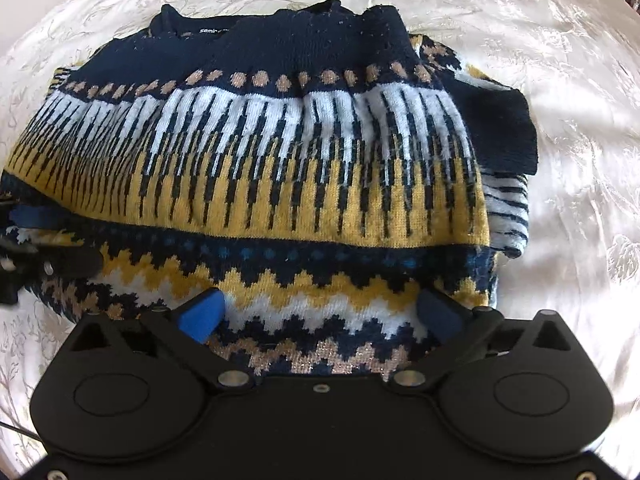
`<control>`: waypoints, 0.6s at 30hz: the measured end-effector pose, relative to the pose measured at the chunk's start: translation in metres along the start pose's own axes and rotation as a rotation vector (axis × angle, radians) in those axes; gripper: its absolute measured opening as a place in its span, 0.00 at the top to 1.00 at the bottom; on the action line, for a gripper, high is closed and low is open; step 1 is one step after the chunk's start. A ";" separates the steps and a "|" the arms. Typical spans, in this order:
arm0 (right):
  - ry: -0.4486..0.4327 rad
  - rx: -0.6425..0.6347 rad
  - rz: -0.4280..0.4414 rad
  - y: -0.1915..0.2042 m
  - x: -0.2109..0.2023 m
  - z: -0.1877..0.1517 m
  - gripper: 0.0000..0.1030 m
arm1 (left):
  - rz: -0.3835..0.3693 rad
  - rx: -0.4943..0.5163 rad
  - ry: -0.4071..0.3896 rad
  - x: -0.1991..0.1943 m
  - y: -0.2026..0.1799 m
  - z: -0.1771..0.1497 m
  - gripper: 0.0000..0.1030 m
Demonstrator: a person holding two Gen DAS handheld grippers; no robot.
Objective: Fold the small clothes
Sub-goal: 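Lay the fold down, open both grippers and press the sweater flat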
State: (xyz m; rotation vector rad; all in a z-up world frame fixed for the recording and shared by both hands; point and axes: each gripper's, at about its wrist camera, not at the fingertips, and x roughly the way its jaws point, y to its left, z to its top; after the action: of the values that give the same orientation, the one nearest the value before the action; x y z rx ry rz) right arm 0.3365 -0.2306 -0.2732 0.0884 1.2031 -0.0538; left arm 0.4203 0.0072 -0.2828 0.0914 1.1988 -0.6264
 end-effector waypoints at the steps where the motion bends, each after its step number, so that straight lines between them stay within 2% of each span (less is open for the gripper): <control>1: -0.003 -0.001 0.002 0.000 0.000 -0.001 0.00 | 0.020 0.020 0.008 0.001 -0.006 0.000 0.10; 5: -0.020 -0.013 0.003 0.000 0.001 -0.002 0.00 | 0.112 0.115 0.049 0.012 -0.025 0.000 0.05; 8: -0.033 -0.023 -0.012 -0.002 0.002 -0.003 0.00 | 0.151 0.133 0.066 0.017 -0.032 0.000 0.01; 13: -0.044 -0.033 -0.050 0.004 0.002 -0.002 0.00 | 0.175 0.123 0.063 0.020 -0.031 0.001 0.01; 18: -0.065 -0.029 -0.040 0.006 0.003 -0.005 0.00 | 0.175 0.126 0.048 0.021 -0.037 0.001 0.01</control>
State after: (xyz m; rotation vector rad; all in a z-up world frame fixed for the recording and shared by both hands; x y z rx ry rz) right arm 0.3331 -0.2241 -0.2772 0.0365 1.1406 -0.0735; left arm 0.4070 -0.0326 -0.2914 0.3162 1.1824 -0.5476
